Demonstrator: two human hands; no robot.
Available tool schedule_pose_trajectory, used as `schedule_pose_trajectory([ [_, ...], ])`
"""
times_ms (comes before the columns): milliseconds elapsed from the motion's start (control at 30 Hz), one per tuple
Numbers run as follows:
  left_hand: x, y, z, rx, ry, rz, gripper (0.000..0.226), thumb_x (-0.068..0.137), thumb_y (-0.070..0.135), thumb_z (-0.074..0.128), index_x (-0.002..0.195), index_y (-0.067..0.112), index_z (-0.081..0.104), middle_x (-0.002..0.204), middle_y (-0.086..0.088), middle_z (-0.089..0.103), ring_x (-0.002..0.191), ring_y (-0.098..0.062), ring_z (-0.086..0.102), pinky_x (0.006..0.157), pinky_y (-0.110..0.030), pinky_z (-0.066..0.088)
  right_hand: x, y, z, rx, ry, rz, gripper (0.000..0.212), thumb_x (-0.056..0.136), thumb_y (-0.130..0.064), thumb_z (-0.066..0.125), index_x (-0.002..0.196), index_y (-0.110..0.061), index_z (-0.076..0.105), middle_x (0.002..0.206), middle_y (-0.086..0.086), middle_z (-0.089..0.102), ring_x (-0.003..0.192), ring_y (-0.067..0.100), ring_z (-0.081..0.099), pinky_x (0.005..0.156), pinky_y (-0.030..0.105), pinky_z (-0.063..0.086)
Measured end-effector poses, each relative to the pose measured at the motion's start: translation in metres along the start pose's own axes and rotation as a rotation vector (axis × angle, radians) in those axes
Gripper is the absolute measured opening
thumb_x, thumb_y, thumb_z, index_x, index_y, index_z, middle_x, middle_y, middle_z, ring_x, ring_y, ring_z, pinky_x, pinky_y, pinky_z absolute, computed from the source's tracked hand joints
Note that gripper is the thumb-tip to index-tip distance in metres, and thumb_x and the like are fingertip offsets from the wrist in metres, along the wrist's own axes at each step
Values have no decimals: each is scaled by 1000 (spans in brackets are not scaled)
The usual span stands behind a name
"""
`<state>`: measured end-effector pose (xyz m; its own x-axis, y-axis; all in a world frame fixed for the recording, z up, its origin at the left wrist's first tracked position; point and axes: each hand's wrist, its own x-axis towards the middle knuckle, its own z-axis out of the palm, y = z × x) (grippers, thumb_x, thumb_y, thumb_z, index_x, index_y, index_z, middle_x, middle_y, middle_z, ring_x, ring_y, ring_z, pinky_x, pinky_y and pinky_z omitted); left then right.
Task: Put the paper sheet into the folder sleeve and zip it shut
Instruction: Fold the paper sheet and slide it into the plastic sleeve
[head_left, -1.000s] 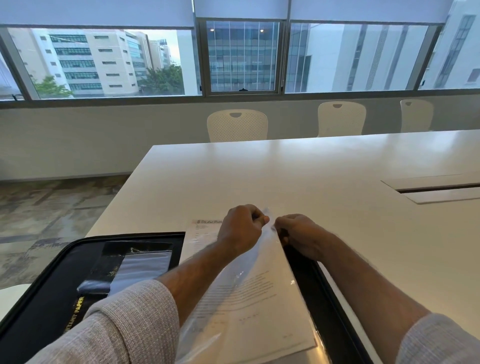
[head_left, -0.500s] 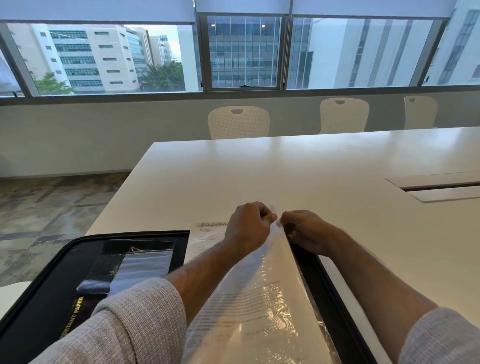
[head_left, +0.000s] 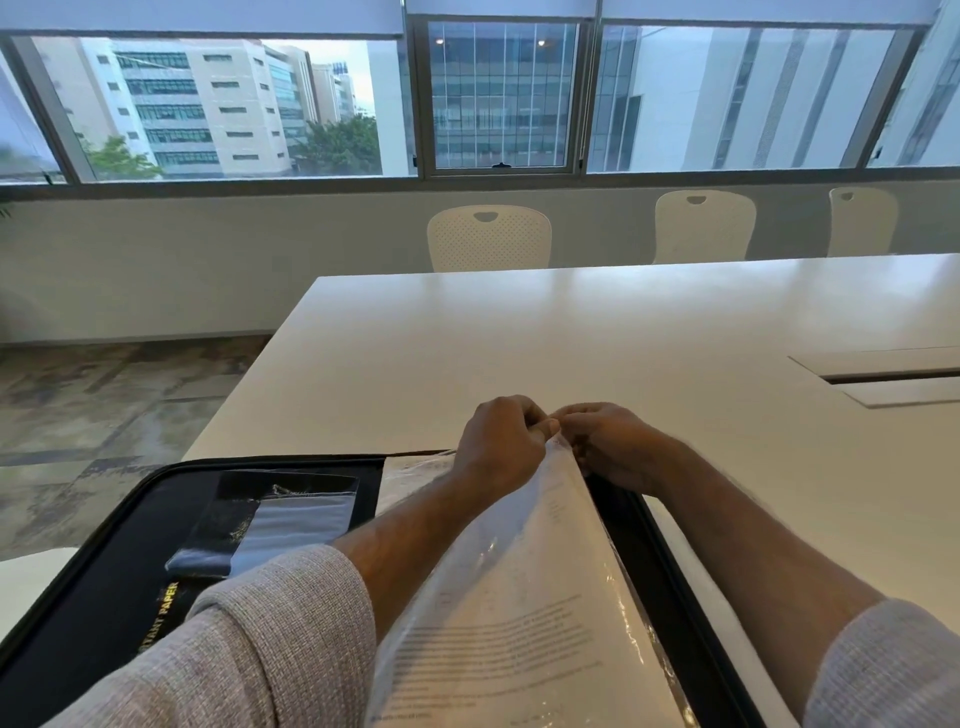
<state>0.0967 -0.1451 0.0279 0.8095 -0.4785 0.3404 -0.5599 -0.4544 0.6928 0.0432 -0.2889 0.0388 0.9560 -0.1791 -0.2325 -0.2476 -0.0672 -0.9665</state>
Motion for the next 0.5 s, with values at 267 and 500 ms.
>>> schedule_pose_trajectory([
  [267, -2, 3, 1, -18, -10, -5, 18, 93, 26, 61, 95, 13, 73, 83, 4, 69, 70, -11, 62, 63, -24, 49, -4, 7, 2, 67, -50, -75, 53, 92, -40, 59, 110, 9, 65, 99, 25, 65, 88, 39, 61, 86, 49, 48],
  [500, 0, 3, -2, 8, 3, 9, 13, 93, 17, 59, 91, 13, 71, 81, 2, 66, 70, -12, 60, 59, -18, 46, -10, 0, 2, -191, -14, -141, 52, 84, -50, 66, 106, -3, 68, 94, 26, 68, 82, 40, 60, 78, 45, 49],
])
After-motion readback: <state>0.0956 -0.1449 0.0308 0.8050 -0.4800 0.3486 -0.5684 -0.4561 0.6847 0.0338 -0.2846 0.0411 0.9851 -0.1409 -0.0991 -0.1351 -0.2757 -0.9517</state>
